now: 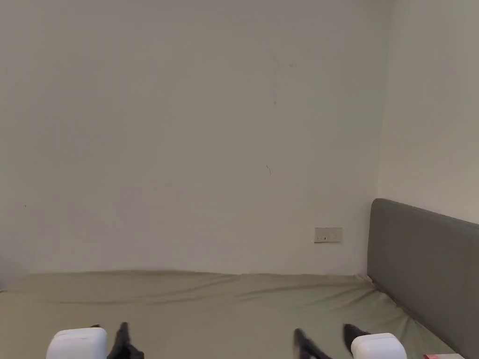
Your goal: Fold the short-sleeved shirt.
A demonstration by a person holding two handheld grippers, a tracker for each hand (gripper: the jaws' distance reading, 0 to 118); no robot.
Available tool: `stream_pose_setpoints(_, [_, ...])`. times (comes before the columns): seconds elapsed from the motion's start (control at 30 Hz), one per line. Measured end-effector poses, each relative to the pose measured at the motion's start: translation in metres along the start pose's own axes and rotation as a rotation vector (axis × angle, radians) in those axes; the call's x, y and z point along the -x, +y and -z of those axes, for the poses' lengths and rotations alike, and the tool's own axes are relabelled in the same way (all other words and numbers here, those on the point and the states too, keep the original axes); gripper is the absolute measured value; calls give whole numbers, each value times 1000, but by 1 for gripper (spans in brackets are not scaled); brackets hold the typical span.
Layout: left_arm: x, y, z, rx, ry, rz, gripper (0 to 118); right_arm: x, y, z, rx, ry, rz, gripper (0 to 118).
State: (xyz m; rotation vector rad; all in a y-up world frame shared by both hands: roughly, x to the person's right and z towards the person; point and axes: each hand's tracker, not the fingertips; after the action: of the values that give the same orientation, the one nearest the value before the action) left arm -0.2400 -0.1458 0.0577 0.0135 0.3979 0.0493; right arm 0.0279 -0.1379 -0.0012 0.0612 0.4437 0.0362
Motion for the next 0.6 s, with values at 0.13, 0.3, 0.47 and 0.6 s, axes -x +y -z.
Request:
stream_pose_setpoints(0.13, [8, 1, 3, 21, -34, -86, 17, -5, 0, -1, -10, -36, 27, 4])
stream_pose_setpoints(0.3, [9, 0, 3, -2, -33, -34, 11, -8, 0, 0, -11, -72, 51, 4])
stream_pose_setpoints(0.47, [11, 2, 3, 5, -56, -42, 10, -4, -2, 8, -3, -68, 62, 4])
stream_pose_setpoints(0.6, [35, 0, -6, -8, -2, -25, 10, 23, -1, 21, -1, -28, 42, 4])
